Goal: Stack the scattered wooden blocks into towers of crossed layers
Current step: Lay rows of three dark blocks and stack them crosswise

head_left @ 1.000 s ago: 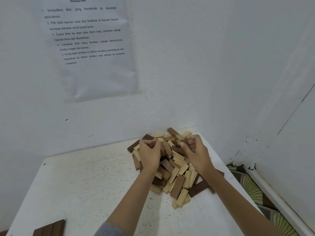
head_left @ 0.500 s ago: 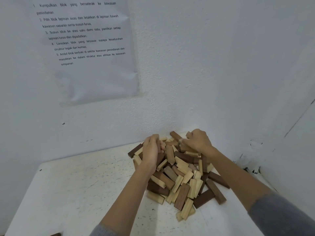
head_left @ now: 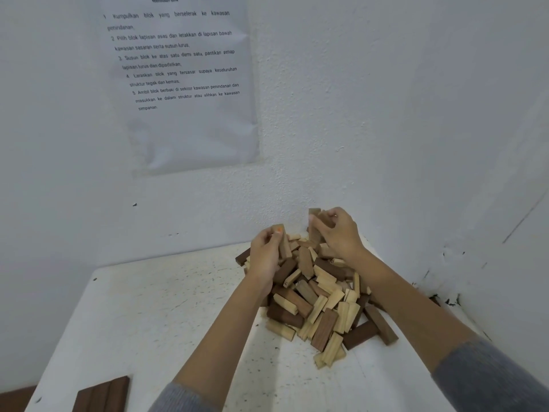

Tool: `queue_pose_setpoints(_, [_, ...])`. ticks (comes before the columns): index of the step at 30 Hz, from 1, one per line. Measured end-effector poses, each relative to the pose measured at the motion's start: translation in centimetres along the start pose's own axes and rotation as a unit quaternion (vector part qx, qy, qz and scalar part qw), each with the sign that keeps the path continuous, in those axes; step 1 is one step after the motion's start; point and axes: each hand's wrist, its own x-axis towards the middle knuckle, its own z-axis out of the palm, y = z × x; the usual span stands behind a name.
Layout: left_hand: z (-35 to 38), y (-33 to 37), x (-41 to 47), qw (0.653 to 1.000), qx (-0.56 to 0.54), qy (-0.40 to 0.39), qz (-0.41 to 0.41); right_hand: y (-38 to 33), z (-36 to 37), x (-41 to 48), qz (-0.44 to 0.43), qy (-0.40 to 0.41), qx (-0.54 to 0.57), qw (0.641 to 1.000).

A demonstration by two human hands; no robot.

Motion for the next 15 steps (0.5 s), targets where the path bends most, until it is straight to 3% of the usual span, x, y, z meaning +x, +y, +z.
queue_pose_setpoints(4, [-1.3, 0.9, -2.1, 1.000, -0.006, 0.013, -0.006, -1.8, 0.8, -3.2, 0.024, -0.064, 0.144, 0.987])
queue_pose_setpoints(15, [-7.3, -0.8, -10.2, 0.999, 0.025, 0.036, 0.032, -2.2, 3.6, -14.2, 0.093, -0.166, 0.208, 0.959])
